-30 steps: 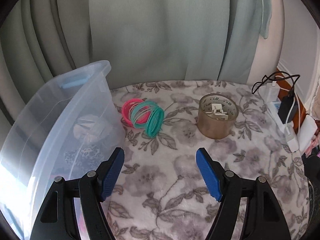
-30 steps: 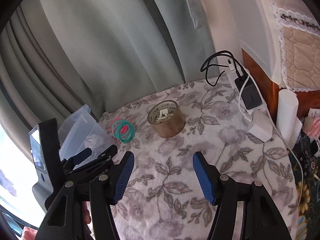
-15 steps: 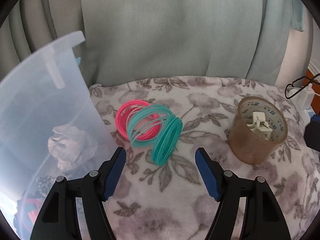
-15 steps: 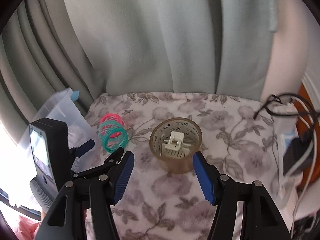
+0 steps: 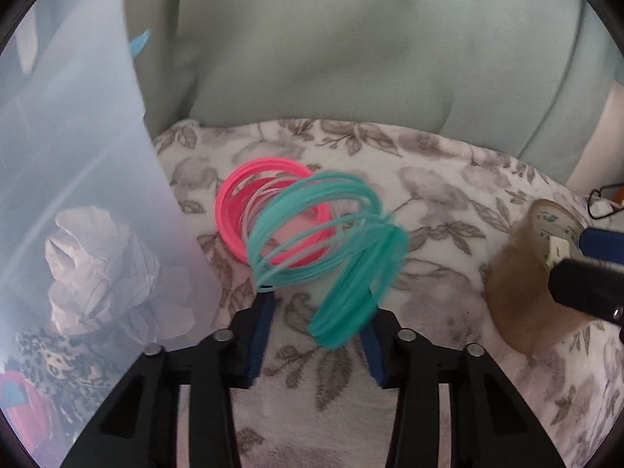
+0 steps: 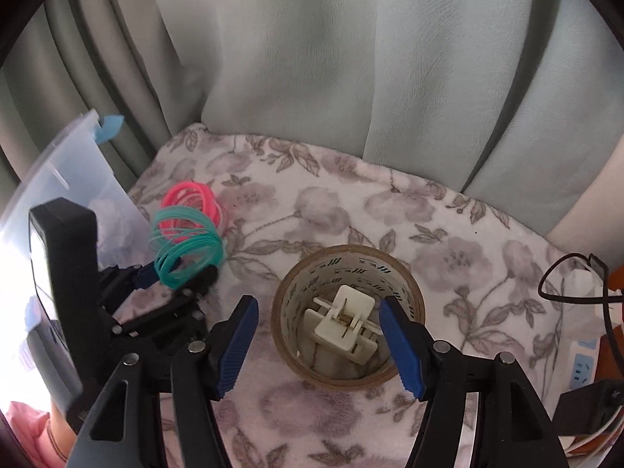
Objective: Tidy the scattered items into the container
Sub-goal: 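Grasp the teal bangles with the left gripper while the right gripper grasps the tape roll rim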
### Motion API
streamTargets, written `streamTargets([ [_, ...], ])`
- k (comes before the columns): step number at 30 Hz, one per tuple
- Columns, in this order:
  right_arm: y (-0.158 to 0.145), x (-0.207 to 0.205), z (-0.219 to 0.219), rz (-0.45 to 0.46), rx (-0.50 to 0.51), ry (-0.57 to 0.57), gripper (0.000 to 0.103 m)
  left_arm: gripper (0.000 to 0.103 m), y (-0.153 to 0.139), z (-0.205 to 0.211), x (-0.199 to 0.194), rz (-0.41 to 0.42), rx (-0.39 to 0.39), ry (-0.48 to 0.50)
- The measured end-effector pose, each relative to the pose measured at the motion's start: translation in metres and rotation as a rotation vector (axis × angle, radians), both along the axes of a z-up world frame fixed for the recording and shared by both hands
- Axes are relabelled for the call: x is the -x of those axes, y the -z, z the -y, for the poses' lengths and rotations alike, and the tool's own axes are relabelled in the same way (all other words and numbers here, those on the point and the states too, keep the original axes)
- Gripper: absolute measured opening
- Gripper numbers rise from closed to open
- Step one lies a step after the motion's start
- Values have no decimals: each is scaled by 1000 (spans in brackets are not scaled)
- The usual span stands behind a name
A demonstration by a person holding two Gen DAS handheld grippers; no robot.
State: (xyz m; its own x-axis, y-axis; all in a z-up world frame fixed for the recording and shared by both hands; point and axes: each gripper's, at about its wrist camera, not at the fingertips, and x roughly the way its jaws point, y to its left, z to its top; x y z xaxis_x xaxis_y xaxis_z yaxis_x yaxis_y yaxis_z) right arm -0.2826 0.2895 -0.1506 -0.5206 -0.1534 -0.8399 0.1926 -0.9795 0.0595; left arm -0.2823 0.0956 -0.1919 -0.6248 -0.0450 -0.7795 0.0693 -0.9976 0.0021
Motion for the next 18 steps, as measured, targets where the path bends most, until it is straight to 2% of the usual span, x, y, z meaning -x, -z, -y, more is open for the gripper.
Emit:
streamTargets([
  [3, 5, 6, 1, 17, -14, 1, 72, 36, 1, 1, 1, -8, -5, -5],
  [5, 11, 10, 2, 39, -32, 10, 72, 27, 2, 5, 3, -13, -20, -11],
  [8, 14, 12, 4, 46, -43, 2, 72, 20, 1, 7, 1, -21, -37, -9],
  [13, 23, 17, 7, 71, -49, 10, 70, 17, 0, 7, 0, -40, -71, 18],
  [14, 24, 17, 7, 77, -46, 14, 69, 17, 0, 7, -1, -43, -78, 24],
  [18, 25, 17, 5, 83, -25, 31, 47, 17, -1, 6, -6, -49, -96, 38],
])
